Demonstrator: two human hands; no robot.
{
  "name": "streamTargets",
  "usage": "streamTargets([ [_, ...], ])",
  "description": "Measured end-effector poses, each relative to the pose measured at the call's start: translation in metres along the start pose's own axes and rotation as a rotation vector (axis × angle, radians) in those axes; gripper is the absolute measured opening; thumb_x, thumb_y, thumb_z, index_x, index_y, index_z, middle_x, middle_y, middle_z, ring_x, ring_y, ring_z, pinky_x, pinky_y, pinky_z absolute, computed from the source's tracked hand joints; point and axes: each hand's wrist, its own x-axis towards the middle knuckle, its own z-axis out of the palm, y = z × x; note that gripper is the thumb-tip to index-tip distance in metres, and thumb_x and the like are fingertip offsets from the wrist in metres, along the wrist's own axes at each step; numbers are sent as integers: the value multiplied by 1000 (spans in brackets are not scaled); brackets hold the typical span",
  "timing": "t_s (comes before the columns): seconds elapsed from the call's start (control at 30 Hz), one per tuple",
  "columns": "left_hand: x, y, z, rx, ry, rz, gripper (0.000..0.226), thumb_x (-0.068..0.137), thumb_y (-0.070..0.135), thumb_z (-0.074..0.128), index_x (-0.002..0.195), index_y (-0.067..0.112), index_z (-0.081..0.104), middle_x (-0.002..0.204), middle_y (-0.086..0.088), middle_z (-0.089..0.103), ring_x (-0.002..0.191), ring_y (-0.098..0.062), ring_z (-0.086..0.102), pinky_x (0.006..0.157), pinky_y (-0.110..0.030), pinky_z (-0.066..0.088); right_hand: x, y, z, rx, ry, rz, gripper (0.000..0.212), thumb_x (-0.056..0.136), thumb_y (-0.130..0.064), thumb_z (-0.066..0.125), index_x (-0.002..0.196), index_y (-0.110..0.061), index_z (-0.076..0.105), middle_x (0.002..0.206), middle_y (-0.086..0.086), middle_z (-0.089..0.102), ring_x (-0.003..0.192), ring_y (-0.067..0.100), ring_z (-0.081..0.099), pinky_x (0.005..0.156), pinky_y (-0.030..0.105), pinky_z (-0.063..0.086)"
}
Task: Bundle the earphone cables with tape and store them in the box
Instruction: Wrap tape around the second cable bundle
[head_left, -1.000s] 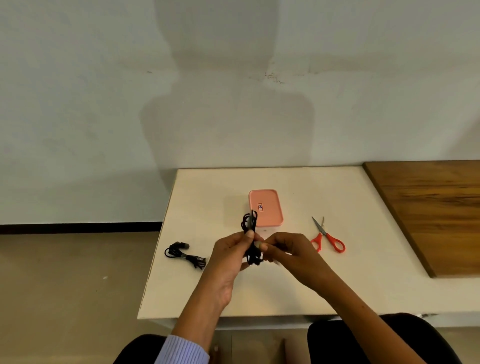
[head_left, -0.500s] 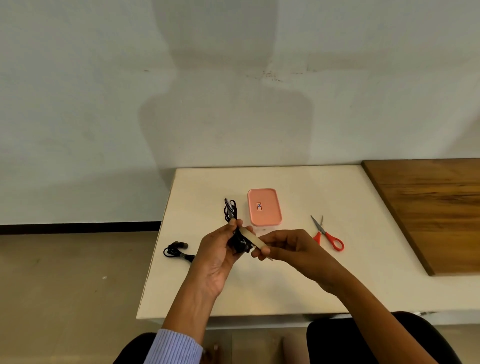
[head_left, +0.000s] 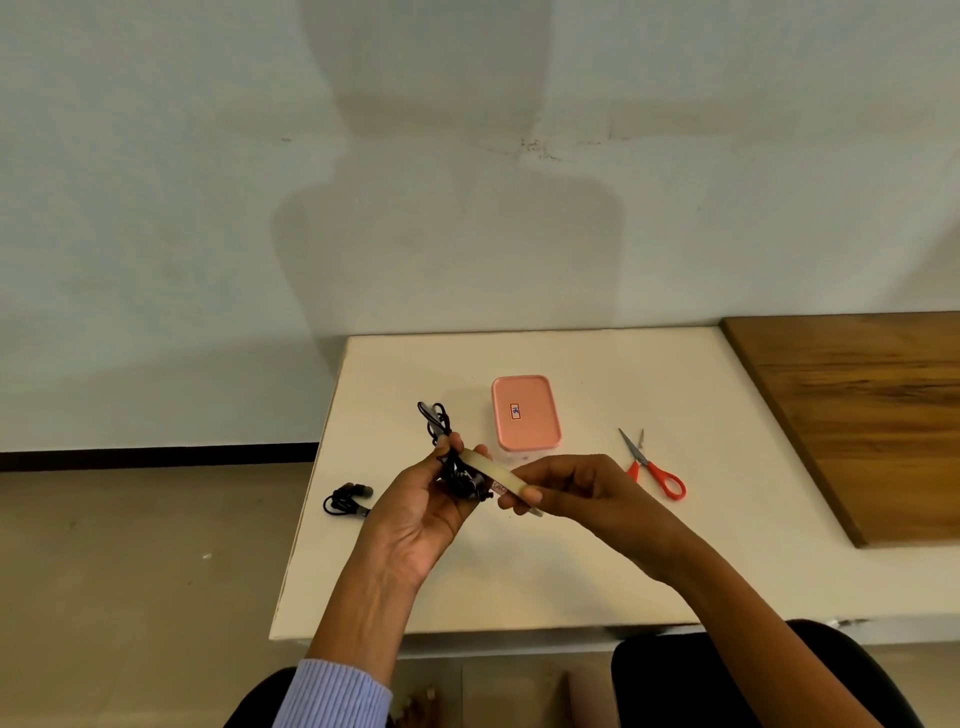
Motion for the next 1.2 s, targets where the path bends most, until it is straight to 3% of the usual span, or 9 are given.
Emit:
streamTargets([
  [0.17, 3, -5, 1, 60, 30, 27, 16, 94, 9, 48, 88, 5, 62, 76, -3, 66, 84, -22, 64, 75, -38, 53, 1, 1, 11, -30, 94, -2, 34, 83, -37, 55, 92, -9, 71, 77, -2, 71, 74, 6, 62, 72, 14, 49],
  [0.27, 3, -4, 1, 27, 27, 6, 16, 95, 9, 47, 89, 4, 61, 75, -3, 66, 84, -23, 63, 72, -39, 55, 2, 2, 9, -2, 103, -2, 25, 89, -27, 57, 92, -7, 72, 79, 0, 72, 75, 10, 63, 74, 17, 51],
  [0.4, 1, -2, 1, -30, 40, -8, 16, 96, 8, 46, 88, 3, 60, 60, -2, 68, 79, -22, 63, 52, -33, 58, 1, -2, 5, 18, 45, 0, 18, 90, -16, 58, 101, -16, 72, 93, -1, 74, 88, 14, 65, 81, 20, 52],
  [0.53, 3, -1, 1, -56, 76, -16, 18, 96, 6, 45, 86, 3, 59, 60, -3, 68, 80, -23, 62, 51, -34, 57, -1, -5, 6, 33, 39, -1, 25, 89, -7, 59, 97, -27, 71, 95, -6, 74, 89, 8, 65, 79, 16, 51],
  [0.7, 3, -4, 3, -55, 95, -36, 19, 96, 5, 44, 84, 3, 59, 79, -6, 62, 81, -23, 60, 47, -32, 58, -1, -5, 12, 36, 108, -19, 14, 84, -19, 63, 93, -27, 72, 91, 0, 74, 83, 8, 65, 76, 15, 51],
  [0.93, 0, -5, 8, -65, 106, -64, 19, 96, 4, 44, 83, 2, 58, 76, -9, 62, 72, -22, 59, 48, -33, 57, 5, 3, 20, -32, 232, -1, 15, 92, -20, 56, 85, -20, 68, 67, -8, 64, 65, -1, 57, 66, 11, 48],
  [1.0, -6, 1, 3, 24, 34, -124, 17, 95, 8, 47, 84, 3, 60, 77, -16, 67, 70, -27, 64, 53, -35, 57, 6, 4, 18, -62, 274, -6, 17, 95, -19, 51, 90, -16, 67, 70, -7, 60, 65, -4, 54, 66, 7, 45],
  [1.07, -11, 8, -5, 307, -20, -162, 17, 95, 14, 50, 89, 4, 62, 90, -21, 72, 79, -32, 70, 59, -36, 59, 5, 3, 11, -104, 287, -19, 19, 96, -18, 47, 94, -17, 66, 78, -8, 62, 70, -7, 54, 69, 7, 43],
  [1.2, -13, 9, -22, 1054, 128, 192, 25, 96, 22, 50, 87, 9, 69, 90, -9, 73, 79, -18, 66, 69, -31, 54, 5, 11, -2, -351, 220, -78, 22, 94, -19, 50, 86, -34, 63, 91, -13, 62, 90, 2, 54, 81, 23, 42],
])
